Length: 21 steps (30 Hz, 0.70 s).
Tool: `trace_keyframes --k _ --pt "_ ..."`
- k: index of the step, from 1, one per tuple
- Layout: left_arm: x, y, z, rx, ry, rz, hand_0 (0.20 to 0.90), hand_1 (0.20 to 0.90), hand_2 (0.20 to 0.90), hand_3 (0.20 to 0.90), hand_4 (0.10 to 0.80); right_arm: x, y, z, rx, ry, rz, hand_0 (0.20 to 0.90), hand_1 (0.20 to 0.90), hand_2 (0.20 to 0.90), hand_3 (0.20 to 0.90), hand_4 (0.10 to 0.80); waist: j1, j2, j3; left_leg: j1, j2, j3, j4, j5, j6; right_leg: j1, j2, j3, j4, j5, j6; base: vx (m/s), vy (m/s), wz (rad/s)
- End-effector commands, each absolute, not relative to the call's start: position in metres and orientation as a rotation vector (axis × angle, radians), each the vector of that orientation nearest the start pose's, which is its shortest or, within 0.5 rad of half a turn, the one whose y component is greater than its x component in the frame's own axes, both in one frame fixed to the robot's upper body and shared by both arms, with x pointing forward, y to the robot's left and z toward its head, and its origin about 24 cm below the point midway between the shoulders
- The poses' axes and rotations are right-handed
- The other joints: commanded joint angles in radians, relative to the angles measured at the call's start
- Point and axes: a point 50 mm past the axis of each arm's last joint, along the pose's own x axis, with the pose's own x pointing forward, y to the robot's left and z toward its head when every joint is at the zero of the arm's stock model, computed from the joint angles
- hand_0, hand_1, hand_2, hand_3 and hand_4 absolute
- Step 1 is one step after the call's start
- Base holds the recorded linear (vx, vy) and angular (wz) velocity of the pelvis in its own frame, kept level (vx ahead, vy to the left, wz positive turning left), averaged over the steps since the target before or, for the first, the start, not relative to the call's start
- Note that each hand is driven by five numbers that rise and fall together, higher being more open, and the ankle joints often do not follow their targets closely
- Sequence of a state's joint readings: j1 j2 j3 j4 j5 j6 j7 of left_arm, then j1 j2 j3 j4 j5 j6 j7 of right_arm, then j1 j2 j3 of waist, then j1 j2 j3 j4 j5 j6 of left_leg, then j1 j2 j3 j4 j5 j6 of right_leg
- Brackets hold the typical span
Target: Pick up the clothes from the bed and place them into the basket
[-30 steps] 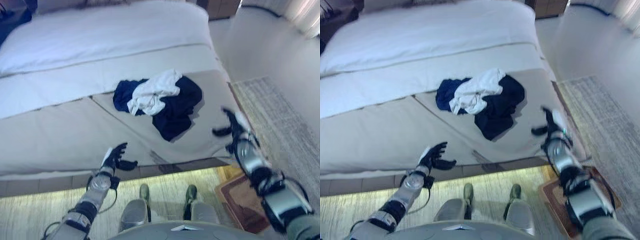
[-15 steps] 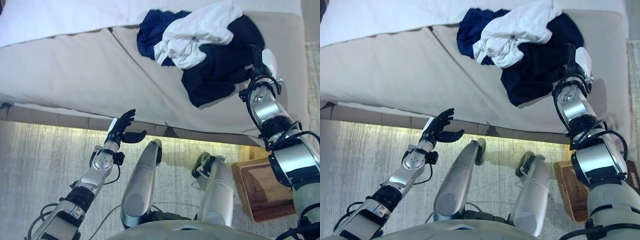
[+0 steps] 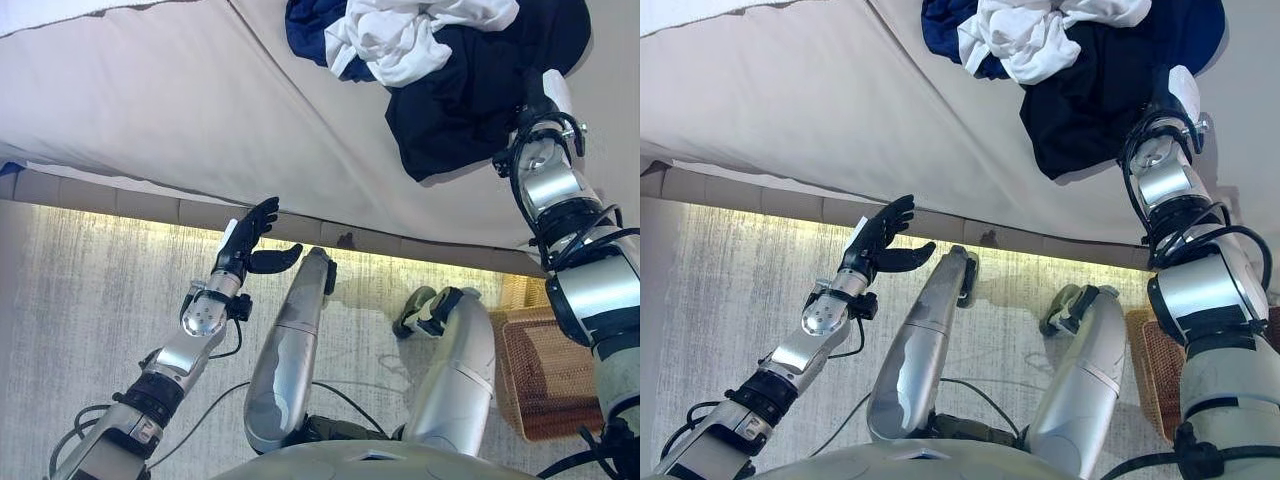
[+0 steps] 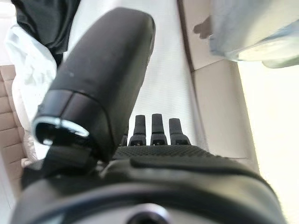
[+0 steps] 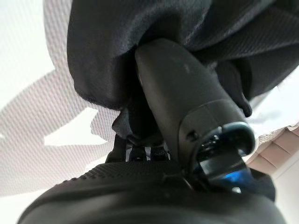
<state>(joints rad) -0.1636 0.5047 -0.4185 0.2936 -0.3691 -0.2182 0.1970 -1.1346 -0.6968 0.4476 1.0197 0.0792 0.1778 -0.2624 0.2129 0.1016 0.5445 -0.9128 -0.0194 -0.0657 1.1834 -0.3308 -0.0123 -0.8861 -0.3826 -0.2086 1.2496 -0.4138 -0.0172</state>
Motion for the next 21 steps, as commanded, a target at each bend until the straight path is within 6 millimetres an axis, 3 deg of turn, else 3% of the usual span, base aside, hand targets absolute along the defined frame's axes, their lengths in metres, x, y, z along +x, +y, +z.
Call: trace_keyframes --k 1,2,3,4,5,6,16,21 --pt "0.27 0.186 0.06 0.134 -0.164 -0.09 0.9 0.9 0.9 0.9 0.8 0.406 -0.262 0.272 -0.774 -0.144 -0.373 0.9 0.9 0.9 0.9 0.8 0.034 0.036 -0.032 0.039 -0.058 0.117 0.061 -0.105 0.087 0.053 0.083 -0.032 0.039 -0.051 -0.047 0.014 -0.043 0.04" --pt "0.268 0.188 0.06 0.138 -0.164 -0.09 0.9 0.9 0.9 0.9 0.8 0.407 -0.26 0.27 -0.758 -0.14 -0.352 0.9 0.9 0.9 0.9 0.8 0.036 0.035 -0.031 0.042 -0.058 0.115 0.064 -0.107 0.087 0.056 0.082 -0.036 0.043 -0.053 -0.047 0.023 -0.052 0.04" --pt "0.267 0.189 0.059 0.14 -0.164 -0.092 0.9 0.9 0.9 0.9 0.8 0.407 -0.261 0.268 -0.755 -0.136 -0.347 0.808 0.808 0.808 0.793 0.693 0.037 0.034 -0.03 0.045 -0.058 0.114 0.066 -0.108 0.085 0.06 0.081 -0.039 0.042 -0.052 -0.046 0.027 -0.052 0.02" --pt "0.267 0.189 0.059 0.142 -0.165 -0.095 0.9 0.9 0.9 0.9 0.8 0.407 -0.261 0.267 -0.747 -0.136 -0.345 0.634 0.634 0.634 0.59 0.49 0.039 0.033 -0.03 0.048 -0.057 0.113 0.066 -0.109 0.084 0.064 0.08 -0.042 0.039 -0.051 -0.046 0.025 -0.048 0.02" --pt "0.266 0.189 0.06 0.145 -0.167 -0.102 0.9 0.9 0.9 0.9 0.8 0.406 -0.262 0.266 -0.737 -0.145 -0.355 0.58 0.58 0.58 0.527 0.427 0.041 0.032 -0.029 0.057 -0.057 0.111 0.06 -0.107 0.084 0.074 0.08 -0.046 0.033 -0.049 -0.044 0.019 -0.039 0.02" --pt "0.266 0.189 0.06 0.148 -0.168 -0.106 0.9 0.9 0.9 0.9 0.8 0.406 -0.262 0.266 -0.731 -0.148 -0.36 0.3 0.3 0.3 0.2 0.1 0.042 0.032 -0.029 0.062 -0.057 0.111 0.057 -0.107 0.083 0.079 0.08 -0.049 0.029 -0.047 -0.043 0.023 -0.044 0.02" --pt "0.26 0.188 0.05 0.177 -0.121 -0.116 0.9 0.9 0.9 0.9 0.8 0.402 -0.268 0.266 -0.68 -0.204 -0.456 0.3 0.3 0.3 0.2 0.1 0.035 0.011 -0.054 0.222 -0.038 0.112 -0.095 -0.077 0.061 0.243 0.09 -0.076 -0.122 -0.006 -0.027 0.022 0.0 0.0" --pt "0.254 0.192 0.039 0.189 -0.063 -0.098 0.9 0.9 0.9 0.9 0.8 0.398 -0.279 0.254 -0.69 -0.162 -0.457 0.3 0.3 0.3 0.2 0.1 0.032 -0.02 -0.106 0.376 -0.008 0.11 -0.28 -0.002 0.042 0.4 0.095 -0.097 -0.276 0.037 -0.02 0.113 0.021 -0.02"
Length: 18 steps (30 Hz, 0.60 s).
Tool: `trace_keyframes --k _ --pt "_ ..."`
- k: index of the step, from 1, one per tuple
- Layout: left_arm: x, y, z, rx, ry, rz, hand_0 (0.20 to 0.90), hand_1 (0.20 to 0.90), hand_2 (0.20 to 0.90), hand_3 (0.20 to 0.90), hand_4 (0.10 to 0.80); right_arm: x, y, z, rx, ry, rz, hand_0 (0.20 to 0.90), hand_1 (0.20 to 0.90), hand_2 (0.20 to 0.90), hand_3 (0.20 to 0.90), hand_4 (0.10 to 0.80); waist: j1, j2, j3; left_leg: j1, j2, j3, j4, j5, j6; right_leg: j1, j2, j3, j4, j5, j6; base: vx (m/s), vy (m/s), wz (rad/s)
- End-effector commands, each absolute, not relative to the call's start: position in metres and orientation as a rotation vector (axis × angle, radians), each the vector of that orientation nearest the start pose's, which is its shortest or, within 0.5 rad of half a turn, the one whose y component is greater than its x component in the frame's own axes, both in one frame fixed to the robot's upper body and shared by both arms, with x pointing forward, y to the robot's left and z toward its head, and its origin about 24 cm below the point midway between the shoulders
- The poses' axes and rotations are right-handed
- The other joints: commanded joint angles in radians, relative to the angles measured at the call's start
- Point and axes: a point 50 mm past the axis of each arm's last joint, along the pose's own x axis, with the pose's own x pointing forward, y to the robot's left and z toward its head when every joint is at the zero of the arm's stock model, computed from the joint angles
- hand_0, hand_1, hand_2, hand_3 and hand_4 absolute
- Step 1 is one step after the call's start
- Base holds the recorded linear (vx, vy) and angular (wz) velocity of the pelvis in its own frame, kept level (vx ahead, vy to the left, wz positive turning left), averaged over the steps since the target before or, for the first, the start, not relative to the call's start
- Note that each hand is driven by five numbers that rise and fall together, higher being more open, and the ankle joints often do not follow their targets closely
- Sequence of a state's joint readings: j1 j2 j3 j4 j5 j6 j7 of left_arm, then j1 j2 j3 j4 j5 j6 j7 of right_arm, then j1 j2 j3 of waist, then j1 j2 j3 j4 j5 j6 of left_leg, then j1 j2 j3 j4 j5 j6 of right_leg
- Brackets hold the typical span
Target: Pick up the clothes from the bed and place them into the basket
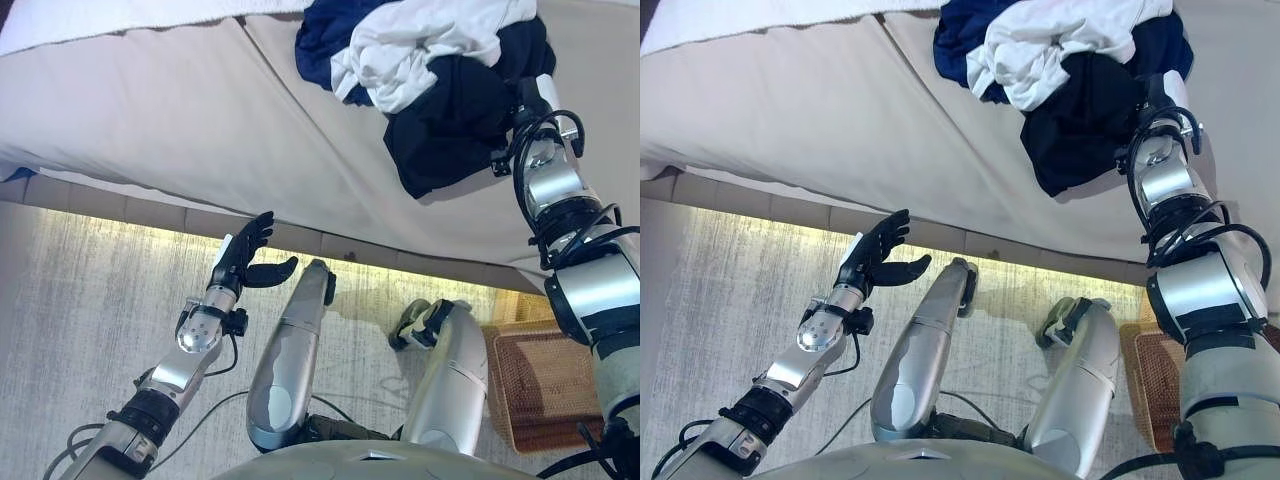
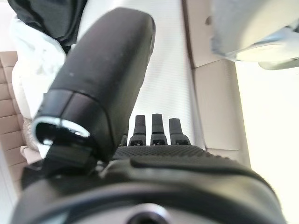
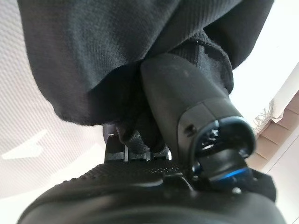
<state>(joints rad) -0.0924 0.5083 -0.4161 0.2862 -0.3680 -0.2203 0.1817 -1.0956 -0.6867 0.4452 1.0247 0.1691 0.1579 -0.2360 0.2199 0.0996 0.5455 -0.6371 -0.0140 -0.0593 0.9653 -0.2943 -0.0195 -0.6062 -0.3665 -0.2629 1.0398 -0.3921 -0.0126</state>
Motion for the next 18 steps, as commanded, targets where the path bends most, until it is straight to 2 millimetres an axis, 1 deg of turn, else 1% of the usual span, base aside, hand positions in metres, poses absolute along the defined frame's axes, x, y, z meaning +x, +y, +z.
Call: trace_keyframes --k 1,4,5,7,9,11,16,18 --pt "0.253 0.192 0.038 0.189 -0.06 -0.099 0.9 0.9 0.9 0.9 0.8 0.398 -0.28 0.254 -0.69 -0.16 -0.457 0.3 0.3 0.3 0.2 0.1 0.025 -0.019 -0.11 0.109 -0.012 0.102 -0.073 -0.033 0.047 0.129 0.08 -0.044 -0.076 0.018 -0.024 0.082 -0.005 -0.14" --pt "0.253 0.191 0.033 0.205 -0.023 -0.108 0.9 0.9 0.9 0.9 0.8 0.395 -0.288 0.247 -0.693 -0.128 -0.464 0.3 0.3 0.3 0.2 0.1 0.023 -0.035 -0.155 0.211 0.007 0.096 -0.209 0.025 0.025 0.25 0.105 -0.065 -0.214 0.05 -0.026 0.101 -0.016 -0.19" --pt "0.253 0.191 0.032 0.209 -0.017 -0.112 0.9 0.9 0.9 0.9 0.8 0.393 -0.293 0.248 -0.696 -0.122 -0.471 0.3 0.3 0.3 0.2 0.1 0.021 -0.04 -0.171 0.234 0.011 0.098 -0.266 0.07 0.025 0.283 0.112 -0.081 -0.278 0.086 -0.037 0.029 -0.001 -0.15" --pt "0.253 0.191 0.03 0.213 -0.006 -0.109 0.9 0.9 0.9 0.9 0.8 0.391 -0.299 0.248 -0.701 -0.116 -0.482 0.3 0.3 0.3 0.2 0.1 0.016 -0.047 -0.199 0.289 0.016 0.098 -0.338 0.097 0.017 0.35 0.128 -0.091 -0.365 0.106 -0.036 0.049 0.0 -0.11" --pt "0.253 0.191 0.03 0.215 0.0 -0.106 0.9 0.9 0.9 0.9 0.8 0.389 -0.302 0.249 -0.703 -0.112 -0.489 0.3 0.3 0.3 0.2 0.1 0.014 -0.051 -0.214 0.316 0.017 0.099 -0.372 0.105 0.014 0.382 0.134 -0.094 -0.408 0.117 -0.033 0.051 -0.008 -0.02" --pt "0.255 0.193 0.029 0.224 0.017 -0.092 0.9 0.9 0.9 0.9 0.8 0.385 -0.311 0.251 -0.717 -0.111 -0.513 0.3 0.3 0.3 0.2 0.1 0.004 -0.068 -0.253 0.385 0.018 0.109 -0.453 0.115 0.01 0.459 0.157 -0.096 -0.515 0.144 -0.023 0.074 -0.03 -0.07" --pt "0.257 0.194 0.026 0.243 0.045 -0.083 0.9 0.9 0.9 0.9 0.8 0.379 -0.322 0.255 -0.714 -0.108 -0.541 0.3 0.3 0.3 0.2 0.1 -0.017 -0.096 -0.311 0.489 0.027 0.121 -0.568 0.131 0.001 0.565 0.196 -0.083 -0.671 0.183 -0.004 0.067 -0.024 -0.09" --pt "0.255 0.194 0.021 0.251 0.069 -0.086 0.9 0.9 0.9 0.9 0.8 0.373 -0.332 0.261 -0.7 -0.108 -0.558 0.3 0.3 0.3 0.2 0.1 -0.032 -0.112 -0.351 0.547 0.029 0.135 -0.641 0.139 -0.001 0.61 0.214 -0.072 -0.749 0.212 0.01 0.075 0.002 -0.06"
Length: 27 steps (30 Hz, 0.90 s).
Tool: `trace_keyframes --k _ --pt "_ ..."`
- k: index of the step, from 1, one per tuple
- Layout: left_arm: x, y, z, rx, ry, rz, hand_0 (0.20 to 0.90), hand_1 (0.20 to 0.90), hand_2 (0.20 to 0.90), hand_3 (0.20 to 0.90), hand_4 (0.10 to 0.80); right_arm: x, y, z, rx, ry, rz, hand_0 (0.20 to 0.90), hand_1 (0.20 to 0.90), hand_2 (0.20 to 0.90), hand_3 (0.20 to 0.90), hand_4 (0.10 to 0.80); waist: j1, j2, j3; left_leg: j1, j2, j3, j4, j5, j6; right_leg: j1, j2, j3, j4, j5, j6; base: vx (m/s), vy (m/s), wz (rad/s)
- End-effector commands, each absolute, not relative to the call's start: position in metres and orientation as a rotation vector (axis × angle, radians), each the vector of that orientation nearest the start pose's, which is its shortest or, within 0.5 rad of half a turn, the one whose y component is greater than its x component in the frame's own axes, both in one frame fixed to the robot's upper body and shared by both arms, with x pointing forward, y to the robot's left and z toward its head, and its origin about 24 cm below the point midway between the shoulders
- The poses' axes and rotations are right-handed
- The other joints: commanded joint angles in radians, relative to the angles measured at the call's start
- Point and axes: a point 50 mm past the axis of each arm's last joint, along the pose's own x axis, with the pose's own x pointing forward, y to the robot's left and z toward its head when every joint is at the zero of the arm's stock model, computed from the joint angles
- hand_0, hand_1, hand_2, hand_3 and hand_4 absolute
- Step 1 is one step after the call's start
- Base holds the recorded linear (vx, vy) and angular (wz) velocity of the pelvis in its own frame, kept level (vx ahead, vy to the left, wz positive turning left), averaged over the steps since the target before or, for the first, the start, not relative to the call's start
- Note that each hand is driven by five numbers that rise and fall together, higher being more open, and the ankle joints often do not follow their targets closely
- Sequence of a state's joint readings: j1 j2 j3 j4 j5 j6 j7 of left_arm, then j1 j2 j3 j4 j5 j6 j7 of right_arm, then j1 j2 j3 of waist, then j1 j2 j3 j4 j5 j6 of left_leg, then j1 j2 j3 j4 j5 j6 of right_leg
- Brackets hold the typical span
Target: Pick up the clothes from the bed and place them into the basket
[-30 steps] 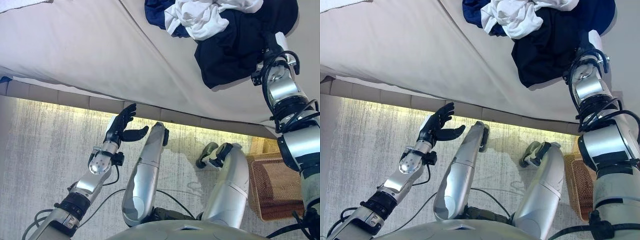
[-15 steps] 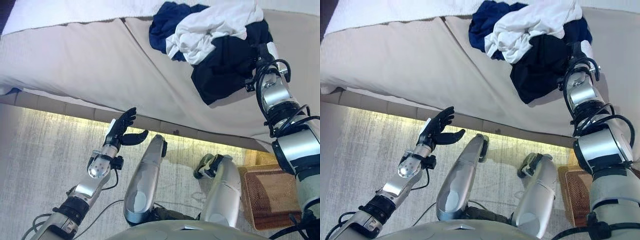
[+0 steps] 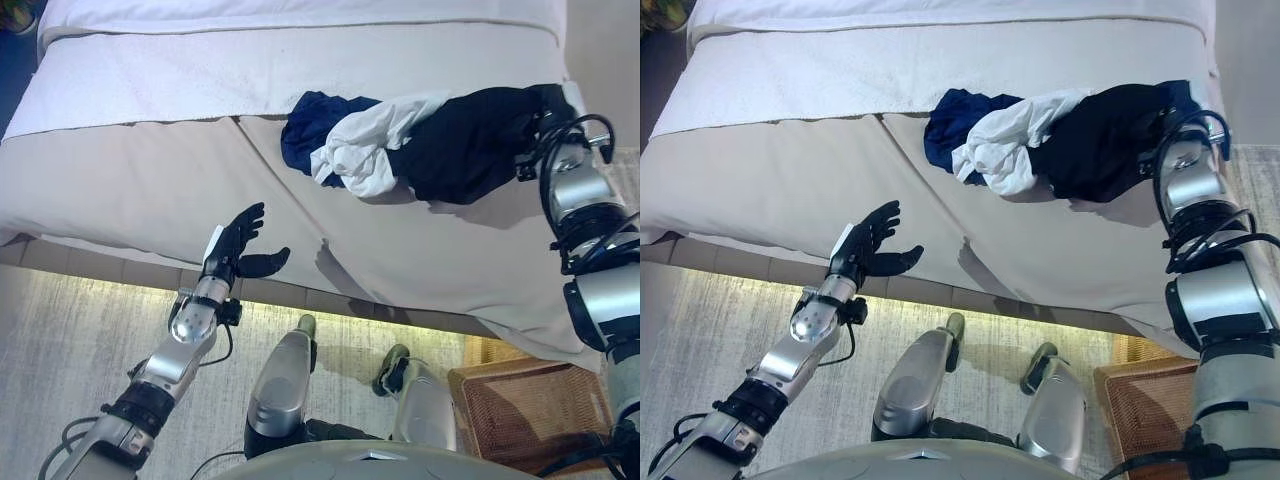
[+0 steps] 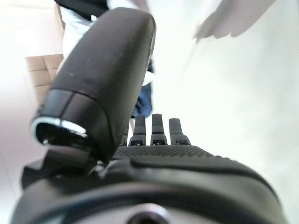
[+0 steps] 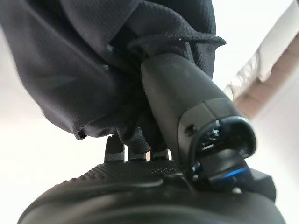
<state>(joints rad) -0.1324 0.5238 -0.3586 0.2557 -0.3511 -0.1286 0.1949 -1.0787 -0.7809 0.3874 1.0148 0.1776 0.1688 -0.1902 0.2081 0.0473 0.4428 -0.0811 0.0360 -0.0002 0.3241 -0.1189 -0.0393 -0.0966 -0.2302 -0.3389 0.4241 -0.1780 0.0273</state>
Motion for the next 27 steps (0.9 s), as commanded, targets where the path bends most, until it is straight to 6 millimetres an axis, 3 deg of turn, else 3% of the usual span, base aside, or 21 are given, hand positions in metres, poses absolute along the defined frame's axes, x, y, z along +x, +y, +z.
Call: trace_keyframes --k 1,6,8,20,27 --pt "0.255 0.194 0.021 0.251 0.07 -0.086 0.9 0.9 0.9 0.9 0.8 0.373 -0.333 0.261 -0.699 -0.108 -0.559 0.3 0.3 0.3 0.2 0.1 -0.02 -0.06 -0.249 -0.005 -0.021 0.076 -0.004 -0.036 0.019 0.102 0.078 0.005 -0.137 0.0 -0.029 0.033 0.01 0.0" --pt "0.253 0.195 0.013 0.261 0.107 -0.088 0.9 0.9 0.9 0.9 0.8 0.364 -0.345 0.279 -0.697 -0.169 -0.59 0.3 0.3 0.3 0.2 0.1 -0.048 -0.08 -0.312 0.072 -0.024 0.089 -0.155 0.006 0.014 0.149 0.101 0.023 -0.265 0.065 0.001 0.013 0.01 -0.08" --pt "0.252 0.196 0.008 0.269 0.124 -0.085 0.9 0.9 0.9 0.9 0.8 0.357 -0.35 0.295 -0.72 -0.228 -0.631 0.3 0.3 0.3 0.2 0.1 -0.061 -0.083 -0.338 0.108 -0.024 0.084 -0.243 0.037 0.01 0.164 0.115 0.036 -0.322 0.093 0.015 -0.004 0.005 -0.03" --pt "0.245 0.208 -0.006 0.293 0.169 -0.076 0.9 0.9 0.9 0.9 0.8 0.314 -0.373 0.38 -0.801 -0.44 -0.865 0.3 0.3 0.3 0.2 0.1 -0.114 -0.107 -0.398 0.182 -0.022 0.117 -0.397 0.079 0.003 0.192 0.147 0.077 -0.462 0.161 0.041 -0.029 0.004 -0.06" --pt "0.247 0.209 -0.007 0.294 0.168 -0.08 0.9 0.9 0.9 0.9 0.8 0.3 -0.379 0.397 -0.827 -0.467 -0.91 0.3 0.3 0.3 0.2 0.1 -0.162 -0.104 -0.413 0.204 -0.018 0.161 -0.402 0.067 0.003 0.196 0.157 0.113 -0.482 0.173 0.047 -0.013 0.019 -0.22"
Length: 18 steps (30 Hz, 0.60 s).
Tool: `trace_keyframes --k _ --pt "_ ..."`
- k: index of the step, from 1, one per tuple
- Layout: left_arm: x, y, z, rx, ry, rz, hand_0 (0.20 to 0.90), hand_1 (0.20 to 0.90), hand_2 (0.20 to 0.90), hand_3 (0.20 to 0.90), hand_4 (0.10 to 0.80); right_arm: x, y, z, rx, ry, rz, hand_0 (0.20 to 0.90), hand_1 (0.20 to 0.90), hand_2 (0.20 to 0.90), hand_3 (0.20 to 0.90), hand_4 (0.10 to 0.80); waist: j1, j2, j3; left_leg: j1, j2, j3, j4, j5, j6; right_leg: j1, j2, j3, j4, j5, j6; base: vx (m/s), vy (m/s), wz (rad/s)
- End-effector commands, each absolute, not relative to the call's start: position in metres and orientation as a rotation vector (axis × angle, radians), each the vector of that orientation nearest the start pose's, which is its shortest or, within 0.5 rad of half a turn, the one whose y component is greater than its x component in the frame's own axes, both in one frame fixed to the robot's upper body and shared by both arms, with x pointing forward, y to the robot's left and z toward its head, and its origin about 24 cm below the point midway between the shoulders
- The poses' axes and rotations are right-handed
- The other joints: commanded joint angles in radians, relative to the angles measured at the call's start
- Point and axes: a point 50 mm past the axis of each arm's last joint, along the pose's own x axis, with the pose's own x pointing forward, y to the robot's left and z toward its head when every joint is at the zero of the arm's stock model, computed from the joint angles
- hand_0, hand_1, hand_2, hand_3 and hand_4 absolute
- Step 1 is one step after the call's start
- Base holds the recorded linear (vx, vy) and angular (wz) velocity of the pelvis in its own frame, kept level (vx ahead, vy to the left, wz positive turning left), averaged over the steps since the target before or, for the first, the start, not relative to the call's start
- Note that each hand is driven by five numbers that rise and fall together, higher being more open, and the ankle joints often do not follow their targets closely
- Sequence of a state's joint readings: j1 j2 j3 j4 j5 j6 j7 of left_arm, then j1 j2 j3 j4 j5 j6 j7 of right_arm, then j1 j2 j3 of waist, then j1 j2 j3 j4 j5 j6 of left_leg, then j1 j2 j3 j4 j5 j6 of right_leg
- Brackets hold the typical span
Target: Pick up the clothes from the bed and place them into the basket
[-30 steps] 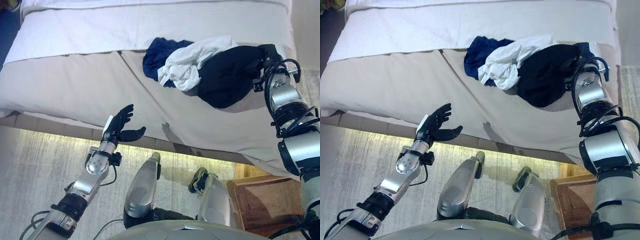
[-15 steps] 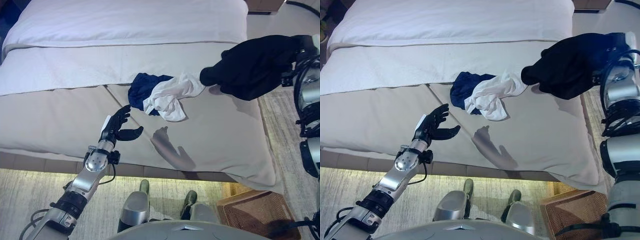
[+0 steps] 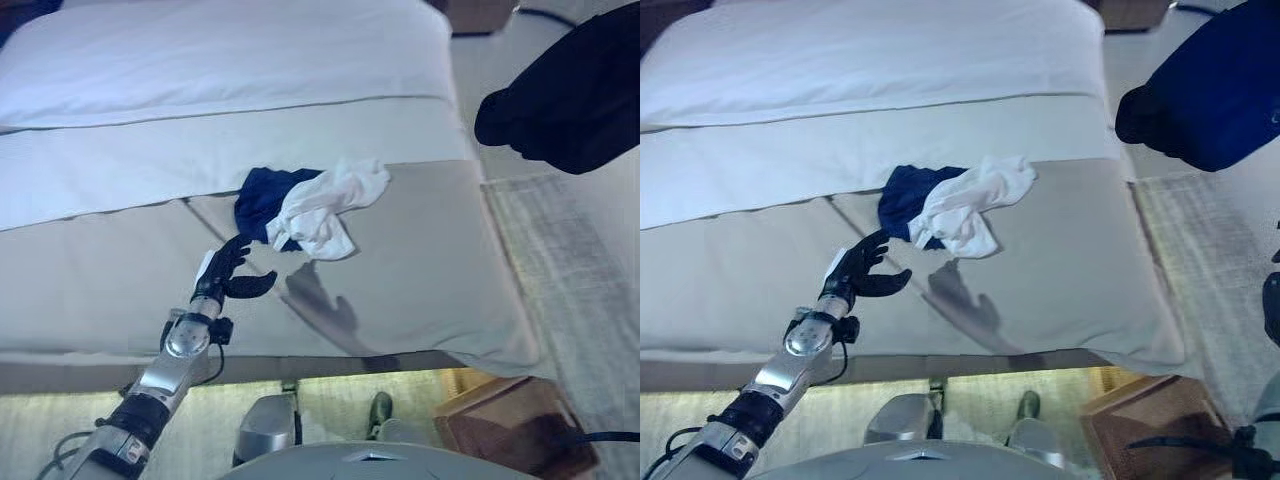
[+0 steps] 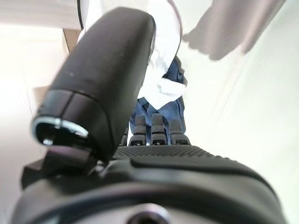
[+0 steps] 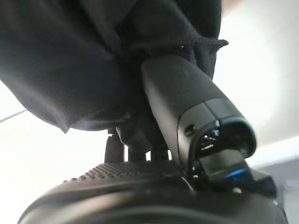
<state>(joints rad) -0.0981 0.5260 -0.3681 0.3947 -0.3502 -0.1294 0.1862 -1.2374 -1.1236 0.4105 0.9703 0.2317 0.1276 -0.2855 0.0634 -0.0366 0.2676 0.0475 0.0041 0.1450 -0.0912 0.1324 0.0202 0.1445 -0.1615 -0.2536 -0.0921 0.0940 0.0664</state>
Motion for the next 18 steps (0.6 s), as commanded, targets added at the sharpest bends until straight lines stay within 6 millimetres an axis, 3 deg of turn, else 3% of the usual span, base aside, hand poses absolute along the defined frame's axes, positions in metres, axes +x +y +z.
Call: trace_keyframes --k 1,8,12,13,14,15,17,18 --pt "0.247 0.209 -0.008 0.296 0.166 -0.082 0.9 0.9 0.9 0.9 0.8 0.299 -0.38 0.396 -0.833 -0.464 -0.91 0.3 0.3 0.3 0.2 0.1 -0.025 -0.019 -0.238 0.079 0.014 0.021 0.012 -0.186 -0.057 -0.045 0.089 0.033 0.032 -0.097 0.009 -0.014 0.014 -0.11" --pt "0.25 0.21 -0.008 0.31 0.167 -0.078 0.9 0.9 0.9 0.9 0.8 0.298 -0.389 0.375 -0.866 -0.391 -0.89 0.3 0.3 0.3 0.2 0.1 -0.078 -0.003 -0.24 0.096 0.01 0.047 0.009 -0.196 -0.055 -0.048 0.104 0.083 0.015 -0.083 0.013 -0.02 0.02 -0.3" --pt "0.253 0.211 -0.005 0.301 0.158 -0.042 0.9 0.9 0.9 0.9 0.8 0.298 -0.396 0.353 -0.835 -0.347 -0.846 0.3 0.3 0.3 0.2 0.1 -0.096 0.007 -0.236 0.096 -0.018 0.011 0.03 -0.215 -0.041 -0.06 0.111 0.143 0.008 -0.073 0.015 0.006 0.053 -0.37" --pt "0.253 0.215 -0.003 0.29 0.156 0.013 0.9 0.9 0.9 0.9 0.8 0.305 -0.393 0.332 -0.819 -0.321 -0.795 0.3 0.3 0.3 0.2 0.1 -0.089 0.014 -0.227 0.083 -0.062 -0.102 0.06 -0.232 -0.018 -0.069 0.117 0.214 0.019 -0.063 0.019 0.033 0.066 -0.83" --pt "0.253 0.218 -0.001 0.287 0.154 0.032 0.9 0.9 0.9 0.9 0.8 0.306 -0.392 0.32 -0.81 -0.302 -0.782 0.3 0.3 0.3 0.2 0.1 -0.087 0.019 -0.222 0.081 -0.071 -0.128 0.061 -0.231 -0.011 -0.074 0.12 0.239 0.027 -0.06 0.022 0.032 0.052 -1.07" --pt "0.253 0.219 0.0 0.289 0.154 0.032 0.9 0.9 0.9 0.9 0.8 0.306 -0.393 0.317 -0.805 -0.295 -0.783 0.3 0.3 0.3 0.2 0.1 -0.087 0.018 -0.222 0.082 -0.07 -0.123 0.059 -0.23 -0.01 -0.075 0.12 0.241 0.027 -0.06 0.023 0.011 0.056 -1.63" --pt "0.257 0.221 0.005 0.294 0.15 0.026 0.9 0.9 0.9 0.9 0.8 0.295 -0.408 0.281 -0.786 -0.217 -0.808 0.3 0.3 0.3 0.2 0.1 -0.107 0.021 -0.211 0.086 -0.069 -0.099 0.043 -0.221 -0.002 -0.093 0.117 0.246 0.031 -0.036 0.035 -0.023 0.033 -1.09" --pt "0.258 0.222 0.006 0.301 0.148 0.026 0.9 0.9 0.9 0.9 0.8 0.293 -0.41 0.273 -0.774 -0.2 -0.813 0.3 0.3 0.3 0.2 0.1 -0.111 0.02 -0.206 0.088 -0.068 -0.096 0.034 -0.216 -0.001 -0.107 0.114 0.242 0.036 -0.027 0.042 -0.075 -0.015 -0.16"
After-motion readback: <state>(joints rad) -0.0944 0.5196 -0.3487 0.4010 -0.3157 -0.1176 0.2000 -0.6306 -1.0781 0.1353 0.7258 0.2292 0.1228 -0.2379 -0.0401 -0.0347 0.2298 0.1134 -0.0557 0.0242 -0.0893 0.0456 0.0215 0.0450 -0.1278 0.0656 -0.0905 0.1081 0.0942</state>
